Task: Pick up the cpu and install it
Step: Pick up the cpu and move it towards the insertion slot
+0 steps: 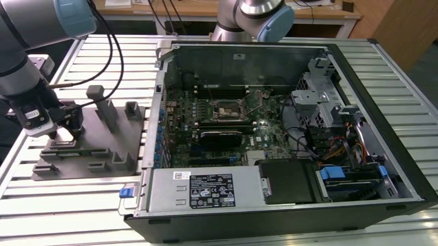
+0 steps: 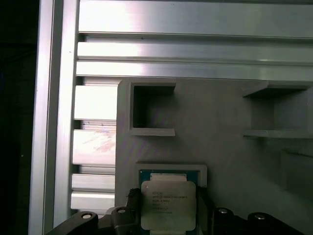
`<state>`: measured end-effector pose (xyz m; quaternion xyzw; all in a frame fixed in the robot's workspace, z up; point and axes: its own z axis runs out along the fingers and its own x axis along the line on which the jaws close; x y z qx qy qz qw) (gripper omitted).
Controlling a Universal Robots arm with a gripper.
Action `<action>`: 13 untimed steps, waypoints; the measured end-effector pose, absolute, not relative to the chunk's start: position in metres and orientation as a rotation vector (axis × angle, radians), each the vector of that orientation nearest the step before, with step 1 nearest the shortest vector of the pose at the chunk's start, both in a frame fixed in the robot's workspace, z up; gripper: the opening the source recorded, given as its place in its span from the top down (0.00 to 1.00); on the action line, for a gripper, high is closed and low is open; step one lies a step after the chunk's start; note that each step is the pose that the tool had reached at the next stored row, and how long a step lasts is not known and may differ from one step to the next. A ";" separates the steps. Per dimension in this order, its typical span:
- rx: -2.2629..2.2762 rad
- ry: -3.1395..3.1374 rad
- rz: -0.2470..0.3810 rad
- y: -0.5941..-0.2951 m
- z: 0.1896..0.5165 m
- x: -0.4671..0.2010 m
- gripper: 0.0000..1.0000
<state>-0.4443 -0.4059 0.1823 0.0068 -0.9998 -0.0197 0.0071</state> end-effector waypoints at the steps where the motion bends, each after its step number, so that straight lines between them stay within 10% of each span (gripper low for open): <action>1: 0.021 -3.127 -0.061 -0.406 0.182 -0.444 0.46; 13: 0.020 -3.127 -0.052 -0.406 0.183 -0.443 0.45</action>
